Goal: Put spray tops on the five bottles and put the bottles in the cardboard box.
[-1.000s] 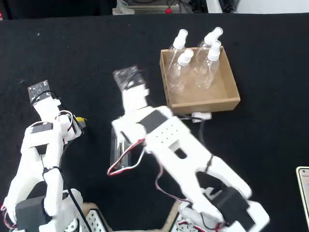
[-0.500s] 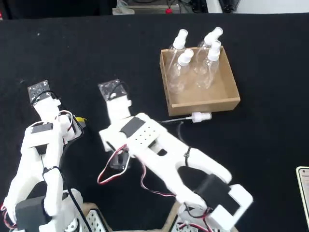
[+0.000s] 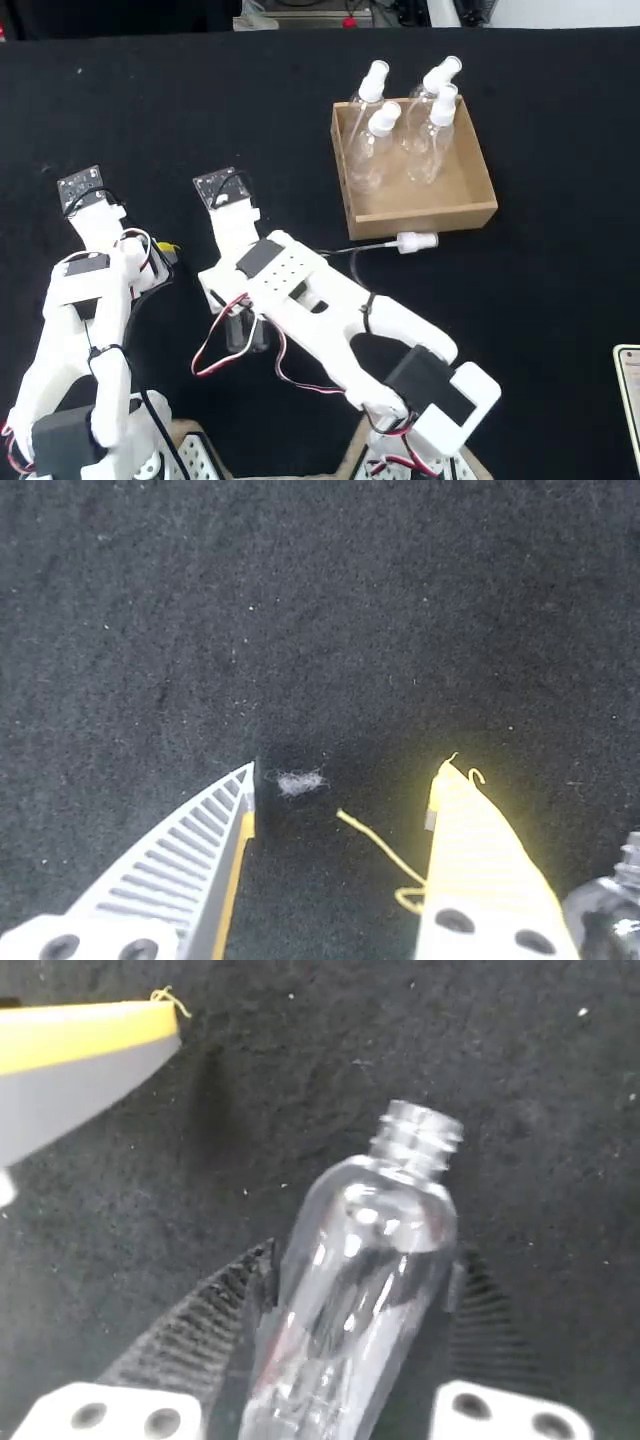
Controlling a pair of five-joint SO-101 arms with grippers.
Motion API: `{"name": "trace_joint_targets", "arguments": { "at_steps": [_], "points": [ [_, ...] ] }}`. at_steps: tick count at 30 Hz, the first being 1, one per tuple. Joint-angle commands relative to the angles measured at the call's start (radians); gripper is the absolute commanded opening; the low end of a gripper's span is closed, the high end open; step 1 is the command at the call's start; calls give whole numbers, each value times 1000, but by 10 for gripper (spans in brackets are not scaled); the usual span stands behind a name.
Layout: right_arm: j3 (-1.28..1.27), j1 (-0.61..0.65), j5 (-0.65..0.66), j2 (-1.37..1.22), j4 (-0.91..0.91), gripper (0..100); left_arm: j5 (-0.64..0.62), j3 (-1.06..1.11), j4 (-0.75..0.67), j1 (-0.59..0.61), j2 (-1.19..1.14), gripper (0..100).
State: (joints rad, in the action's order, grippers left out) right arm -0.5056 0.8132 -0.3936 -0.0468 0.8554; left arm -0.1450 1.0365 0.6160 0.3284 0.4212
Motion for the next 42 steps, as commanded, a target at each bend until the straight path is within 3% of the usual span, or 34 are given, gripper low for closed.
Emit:
{"name": "trace_joint_targets", "arguments": {
  "at_steps": [1, 7, 13, 17, 21, 28, 35, 42],
  "points": [
    [58, -49, 58, 2, 43, 188, -9, -10, -17, 8, 3, 270],
    [191, -117, 256, 1, 313, 186, -8, -10, -17, 8, 3, 270],
    [203, -121, 657, -10, 470, 187, -5, -10, -17, 8, 3, 270],
    [214, -140, 787, -101, 548, 220, -3, -8, -15, 16, 3, 270],
    [340, -138, 798, -260, 677, 338, -3, -8, -14, 16, 3, 270],
    [527, -138, 717, -378, 793, 345, -3, -8, -9, 19, 8, 270],
    [524, -140, 701, -378, 741, 183, -3, -8, -8, 21, 9, 270],
    [518, -141, 703, -272, 766, 174, -3, -8, -8, 21, 9, 270]
  ]
}}
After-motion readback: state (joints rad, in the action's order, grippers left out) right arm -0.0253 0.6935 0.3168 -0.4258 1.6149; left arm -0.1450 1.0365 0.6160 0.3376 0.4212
